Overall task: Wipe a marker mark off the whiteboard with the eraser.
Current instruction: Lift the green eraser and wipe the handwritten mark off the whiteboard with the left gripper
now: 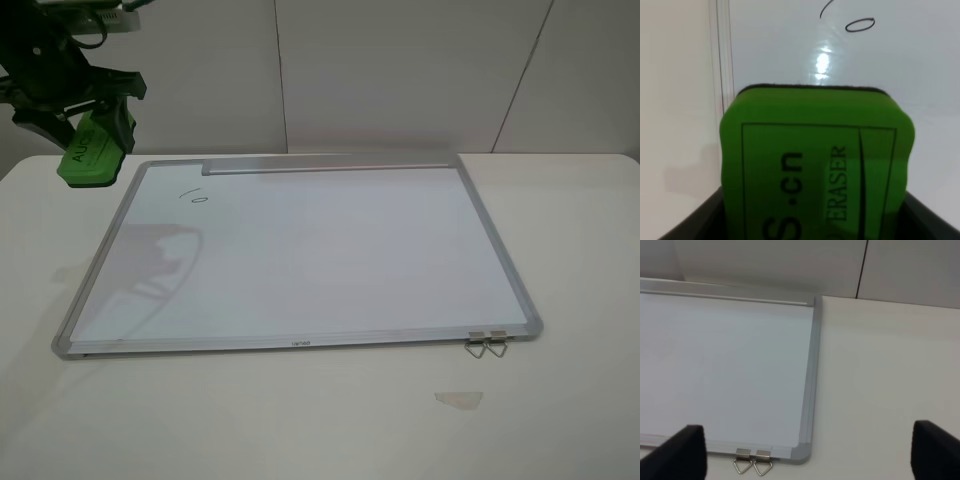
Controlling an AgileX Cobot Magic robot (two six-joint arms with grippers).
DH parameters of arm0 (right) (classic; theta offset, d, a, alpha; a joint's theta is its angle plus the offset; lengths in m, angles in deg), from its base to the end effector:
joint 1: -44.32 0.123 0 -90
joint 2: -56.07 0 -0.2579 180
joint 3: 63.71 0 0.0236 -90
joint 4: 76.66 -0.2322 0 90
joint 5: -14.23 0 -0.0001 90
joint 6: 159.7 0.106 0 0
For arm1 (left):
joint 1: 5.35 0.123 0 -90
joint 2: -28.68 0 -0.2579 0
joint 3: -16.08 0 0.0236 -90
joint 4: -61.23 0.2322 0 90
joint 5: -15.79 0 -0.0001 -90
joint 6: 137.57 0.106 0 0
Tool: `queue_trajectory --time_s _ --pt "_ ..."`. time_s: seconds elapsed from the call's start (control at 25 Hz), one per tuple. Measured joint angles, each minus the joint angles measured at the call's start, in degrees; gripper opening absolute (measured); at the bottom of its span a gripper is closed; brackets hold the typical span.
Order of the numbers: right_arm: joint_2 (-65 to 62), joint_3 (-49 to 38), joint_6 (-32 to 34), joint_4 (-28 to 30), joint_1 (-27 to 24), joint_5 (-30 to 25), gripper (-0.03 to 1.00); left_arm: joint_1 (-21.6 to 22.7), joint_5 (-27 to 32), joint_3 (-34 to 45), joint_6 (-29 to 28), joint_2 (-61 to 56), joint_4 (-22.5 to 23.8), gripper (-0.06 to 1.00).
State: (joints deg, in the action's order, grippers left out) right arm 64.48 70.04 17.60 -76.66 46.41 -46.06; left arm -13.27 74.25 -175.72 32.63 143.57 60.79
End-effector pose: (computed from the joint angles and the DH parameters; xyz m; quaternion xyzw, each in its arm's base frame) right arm 0.0167 0.0006 0.2695 -0.0352 0.8424 -0.0029 0.5377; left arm 0.3698 -0.0522 0.2268 -0.0177 0.9869 -0.0282 0.1579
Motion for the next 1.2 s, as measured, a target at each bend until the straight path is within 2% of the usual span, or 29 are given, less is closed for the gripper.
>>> queue_trajectory --time_s 0.2,0.44,0.72,0.84,1.2 --pt "0.0 0.0 0.0 0.0 0.0 0.0 0.82 0.0 5.5 -14.2 2.8 11.5 -0.3 0.59" --pt "0.0 0.0 0.0 0.0 0.0 0.0 0.82 0.0 10.0 -26.3 12.3 23.6 -3.8 0.59" --pt "0.0 0.0 0.0 0.0 0.0 0.0 0.82 0.0 9.4 -30.1 25.4 32.8 -3.1 0.59" --pt "0.0 0.0 0.0 0.0 0.0 0.0 0.82 0.0 8.6 -30.3 26.7 34.5 -2.3 0.59" --pt "0.0 0.0 0.0 0.0 0.0 0.0 0.82 0.0 5.8 -30.5 25.8 36.9 -1.7 0.59"
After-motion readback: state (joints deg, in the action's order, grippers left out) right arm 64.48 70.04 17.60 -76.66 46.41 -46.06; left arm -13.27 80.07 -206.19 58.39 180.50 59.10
